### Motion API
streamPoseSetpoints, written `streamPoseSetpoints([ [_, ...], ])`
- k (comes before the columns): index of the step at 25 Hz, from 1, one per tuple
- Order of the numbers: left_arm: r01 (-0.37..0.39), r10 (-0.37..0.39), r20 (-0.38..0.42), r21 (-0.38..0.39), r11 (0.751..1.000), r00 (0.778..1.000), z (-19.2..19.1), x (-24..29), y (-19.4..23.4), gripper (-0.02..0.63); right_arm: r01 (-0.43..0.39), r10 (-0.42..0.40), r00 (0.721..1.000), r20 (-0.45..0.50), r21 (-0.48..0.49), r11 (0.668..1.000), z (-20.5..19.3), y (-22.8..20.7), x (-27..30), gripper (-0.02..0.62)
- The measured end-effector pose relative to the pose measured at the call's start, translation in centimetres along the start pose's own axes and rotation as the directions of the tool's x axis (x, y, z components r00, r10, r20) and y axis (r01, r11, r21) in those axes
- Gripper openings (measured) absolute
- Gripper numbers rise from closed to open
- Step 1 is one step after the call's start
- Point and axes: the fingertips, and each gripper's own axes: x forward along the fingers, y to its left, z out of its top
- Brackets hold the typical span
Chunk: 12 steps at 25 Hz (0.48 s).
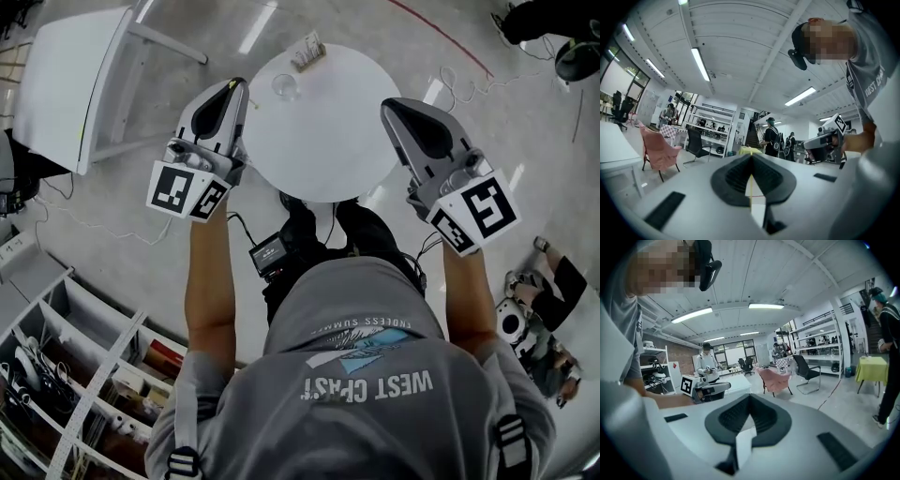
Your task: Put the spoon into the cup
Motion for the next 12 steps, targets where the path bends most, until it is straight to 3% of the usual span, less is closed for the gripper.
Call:
streamPoseSetpoints([
  [12, -0.014, 0.013, -0.023, -0.045, 0.999, 1.0, -3.9, 1.6, 1.9, 0.003, 0.001, 0.0, 0.999, -0.043, 0.027, 1.0, -1.8, -0.6, 1.2, 0.002],
])
